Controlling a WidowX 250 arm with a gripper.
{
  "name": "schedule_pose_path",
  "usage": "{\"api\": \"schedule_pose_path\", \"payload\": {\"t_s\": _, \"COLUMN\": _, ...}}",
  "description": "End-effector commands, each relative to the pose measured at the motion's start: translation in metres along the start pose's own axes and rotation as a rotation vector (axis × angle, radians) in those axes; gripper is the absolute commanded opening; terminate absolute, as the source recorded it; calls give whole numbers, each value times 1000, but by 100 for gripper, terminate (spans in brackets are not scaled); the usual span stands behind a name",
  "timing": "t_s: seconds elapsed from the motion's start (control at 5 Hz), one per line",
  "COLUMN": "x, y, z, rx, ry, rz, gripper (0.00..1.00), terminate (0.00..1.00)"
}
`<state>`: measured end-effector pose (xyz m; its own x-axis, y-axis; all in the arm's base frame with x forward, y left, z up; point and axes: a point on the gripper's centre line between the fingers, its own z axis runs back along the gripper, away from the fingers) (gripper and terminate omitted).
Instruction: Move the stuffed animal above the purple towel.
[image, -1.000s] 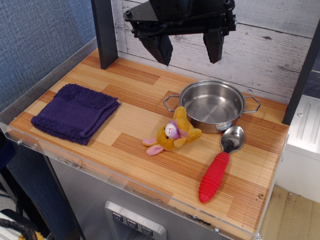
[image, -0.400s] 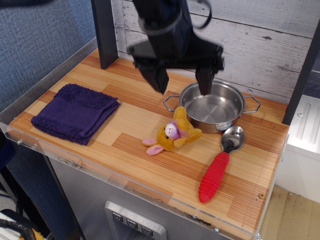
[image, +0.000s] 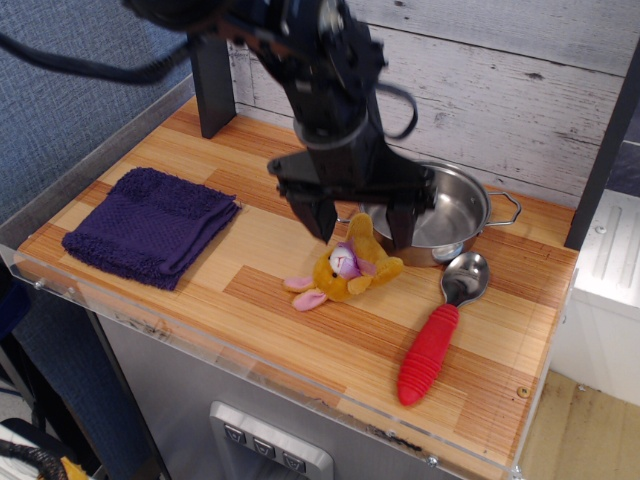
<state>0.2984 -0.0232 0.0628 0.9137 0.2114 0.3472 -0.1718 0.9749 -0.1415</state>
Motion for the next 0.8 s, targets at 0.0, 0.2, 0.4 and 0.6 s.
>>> {"api": "schedule_pose_path", "payload": {"t_s": 0.0, "x": -12, "y": 5, "z": -22, "rx": -17, "ry": -2, "rz": -10, "gripper": 100, "terminate": 0}}
{"api": "schedule_pose_path", "payload": {"t_s": 0.2, "x": -21, "y": 8, "z": -31, "rx": 4, "ry": 29, "rz": -13, "gripper": 100, "terminate": 0}}
{"api": "schedule_pose_path", "payload": {"t_s": 0.4, "x": -23, "y": 12, "z": -35, "rx": 12, "ry": 27, "rz": -8, "gripper": 100, "terminate": 0}}
{"api": "schedule_pose_path", "payload": {"t_s": 0.6, "x": -23, "y": 14, "z": -32, "rx": 36, "ry": 13, "rz": -23, "gripper": 0, "terminate": 0}}
